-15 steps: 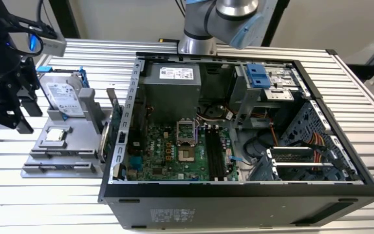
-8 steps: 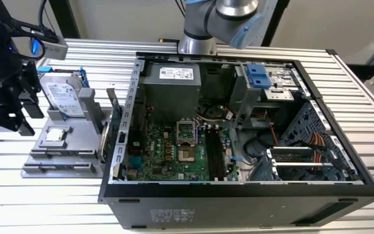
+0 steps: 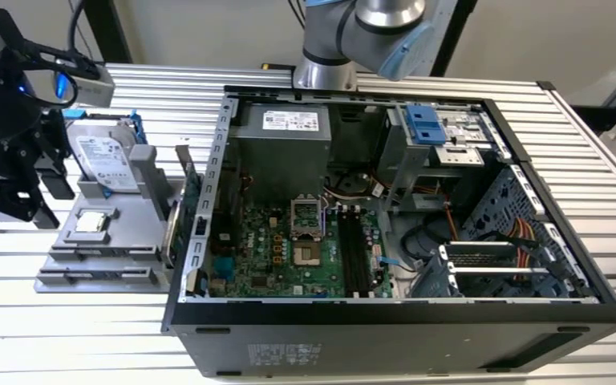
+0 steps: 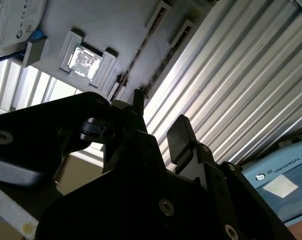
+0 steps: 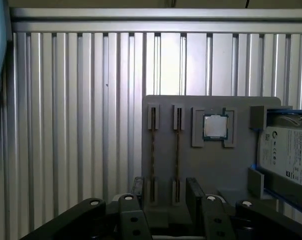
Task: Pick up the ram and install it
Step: 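Pick up the ram and move it above insertion slot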
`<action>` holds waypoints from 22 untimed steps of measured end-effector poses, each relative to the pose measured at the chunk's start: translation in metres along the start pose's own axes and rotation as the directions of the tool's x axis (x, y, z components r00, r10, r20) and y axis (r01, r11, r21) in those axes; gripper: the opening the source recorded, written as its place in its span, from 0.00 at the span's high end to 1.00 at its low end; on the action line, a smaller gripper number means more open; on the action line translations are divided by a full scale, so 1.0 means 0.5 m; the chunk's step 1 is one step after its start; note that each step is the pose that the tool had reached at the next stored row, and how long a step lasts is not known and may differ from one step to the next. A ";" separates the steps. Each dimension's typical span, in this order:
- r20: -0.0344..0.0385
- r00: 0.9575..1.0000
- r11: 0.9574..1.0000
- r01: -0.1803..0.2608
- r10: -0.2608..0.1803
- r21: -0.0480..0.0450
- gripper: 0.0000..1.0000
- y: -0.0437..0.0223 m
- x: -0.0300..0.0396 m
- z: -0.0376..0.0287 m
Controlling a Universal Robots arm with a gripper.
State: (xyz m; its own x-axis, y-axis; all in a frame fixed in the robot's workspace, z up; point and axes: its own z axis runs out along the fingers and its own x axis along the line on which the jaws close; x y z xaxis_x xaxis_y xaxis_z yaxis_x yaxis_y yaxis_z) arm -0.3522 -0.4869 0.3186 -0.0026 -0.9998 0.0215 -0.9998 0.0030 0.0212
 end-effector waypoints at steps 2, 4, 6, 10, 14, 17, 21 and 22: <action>-0.003 1.000 1.000 0.000 0.000 0.000 0.00 0.000 0.000 0.003; -0.006 1.000 1.000 0.000 0.000 0.000 0.00 0.000 0.000 0.006; -0.010 1.000 1.000 0.000 0.000 0.000 0.00 0.000 0.000 0.008; -0.012 1.000 1.000 0.000 0.000 0.000 0.00 0.000 0.000 0.013; -0.018 1.000 1.000 0.000 0.000 0.000 0.00 0.000 -0.001 0.020; -0.021 1.000 1.000 0.000 0.000 0.000 0.00 -0.001 -0.001 0.027; -0.023 1.000 1.000 0.000 0.000 0.000 0.00 -0.001 -0.001 0.035; -0.023 1.000 1.000 0.000 0.000 0.000 0.00 -0.001 -0.001 0.038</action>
State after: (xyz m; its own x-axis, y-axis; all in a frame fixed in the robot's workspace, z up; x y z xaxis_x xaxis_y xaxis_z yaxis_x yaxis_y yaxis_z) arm -0.3522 -0.4869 0.2998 -0.0025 -0.9990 0.0447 -0.9998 0.0035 0.0212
